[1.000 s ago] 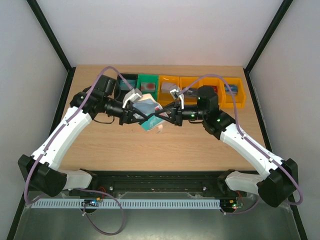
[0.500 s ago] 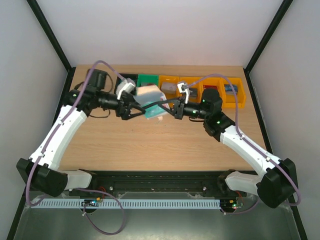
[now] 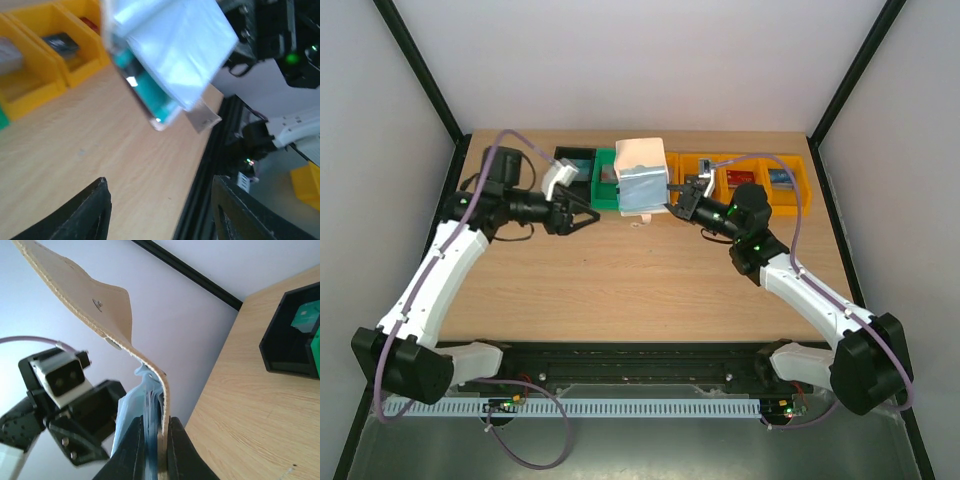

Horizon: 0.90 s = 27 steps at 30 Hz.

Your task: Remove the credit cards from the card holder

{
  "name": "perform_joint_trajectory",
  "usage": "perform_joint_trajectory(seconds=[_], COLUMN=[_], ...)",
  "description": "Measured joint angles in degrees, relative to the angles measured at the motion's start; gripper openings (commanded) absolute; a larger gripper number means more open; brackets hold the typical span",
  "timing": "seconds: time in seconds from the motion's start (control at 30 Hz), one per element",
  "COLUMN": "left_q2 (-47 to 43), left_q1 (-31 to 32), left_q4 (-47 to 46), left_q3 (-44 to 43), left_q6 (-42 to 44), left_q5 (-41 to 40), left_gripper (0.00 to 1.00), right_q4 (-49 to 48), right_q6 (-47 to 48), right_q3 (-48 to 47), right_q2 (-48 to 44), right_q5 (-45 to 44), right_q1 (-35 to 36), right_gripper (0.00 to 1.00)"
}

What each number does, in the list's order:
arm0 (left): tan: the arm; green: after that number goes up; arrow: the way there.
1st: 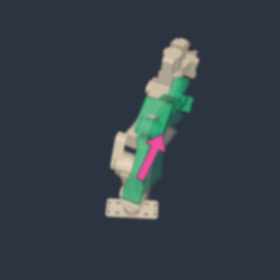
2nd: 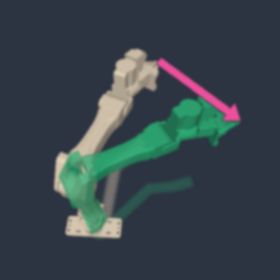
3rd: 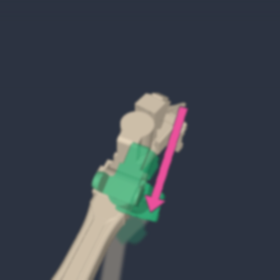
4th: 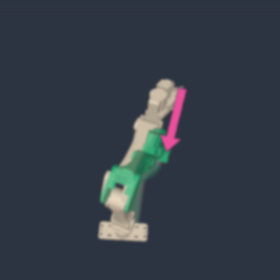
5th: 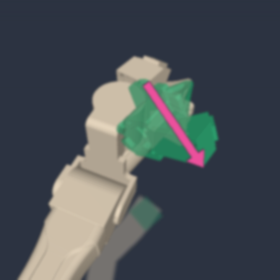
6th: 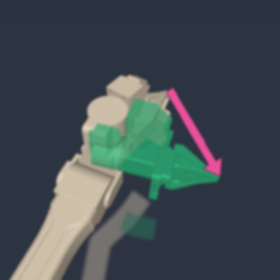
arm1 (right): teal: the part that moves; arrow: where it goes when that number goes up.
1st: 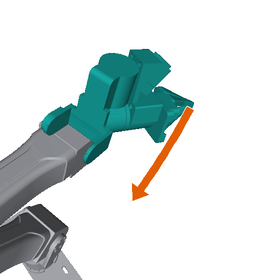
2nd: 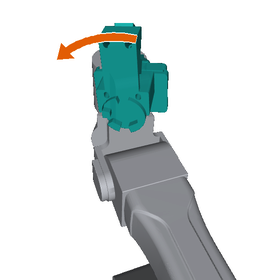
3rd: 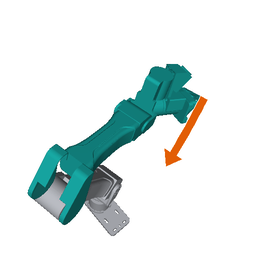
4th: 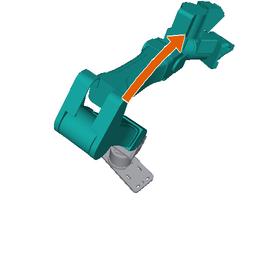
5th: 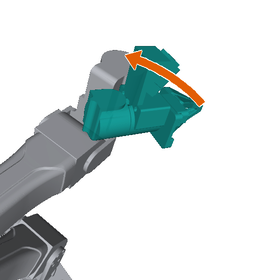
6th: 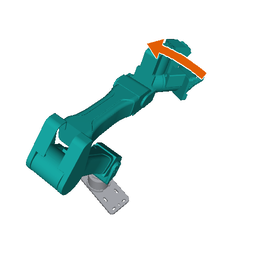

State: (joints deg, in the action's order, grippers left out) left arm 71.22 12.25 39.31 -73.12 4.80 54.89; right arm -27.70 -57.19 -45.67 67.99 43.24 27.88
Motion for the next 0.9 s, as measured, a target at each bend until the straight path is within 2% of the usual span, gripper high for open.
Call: perform_joint_trajectory(seconds=[0.07,0.2,0.3,0.47,0.67,0.77,0.9], left_q2=[-0.15,0.02,0.81,3.28,7.45,8.96,8.87], left_q1=[3.28,7.28,11.67,23.52,36.79,39.43,39.63], left_q4=[0.00,0.74,2.32,1.22,-2.25,-3.96,-4.96], left_q3=[0.81,0.76,-2.93,-9.18,-7.02,-5.11,-4.74], left_q6=[0.42,2.97,6.34,13.03,22.03,24.92,26.18], left_q5=[-0.85,-6.05,-16.35,-36.22,-63.08,-70.44,-72.22], left_gripper=[0.57,0.85,0.98,0.99,0.99,0.99,0.99], right_q4=[-0.96,-1.31,-0.79,0.66,0.94,1.36,1.27], right_q6=[-1.16,-2.08,-2.05,-2.01,-2.21,-2.25,-2.21], right_q3=[0.04,0.11,0.11,0.46,2.58,3.21,3.23], right_q2=[0.00,-0.04,-0.02,0.50,4.15,5.53,6.08], right_q5=[-0.02,-0.24,-0.70,-1.84,-2.49,-2.71,-3.63], right_q1=[0.00,0.00,0.00,0.55,4.13,5.29,5.49], right_gripper=[0.02,0.02,0.01,0.02,0.02,0.02,0.02])
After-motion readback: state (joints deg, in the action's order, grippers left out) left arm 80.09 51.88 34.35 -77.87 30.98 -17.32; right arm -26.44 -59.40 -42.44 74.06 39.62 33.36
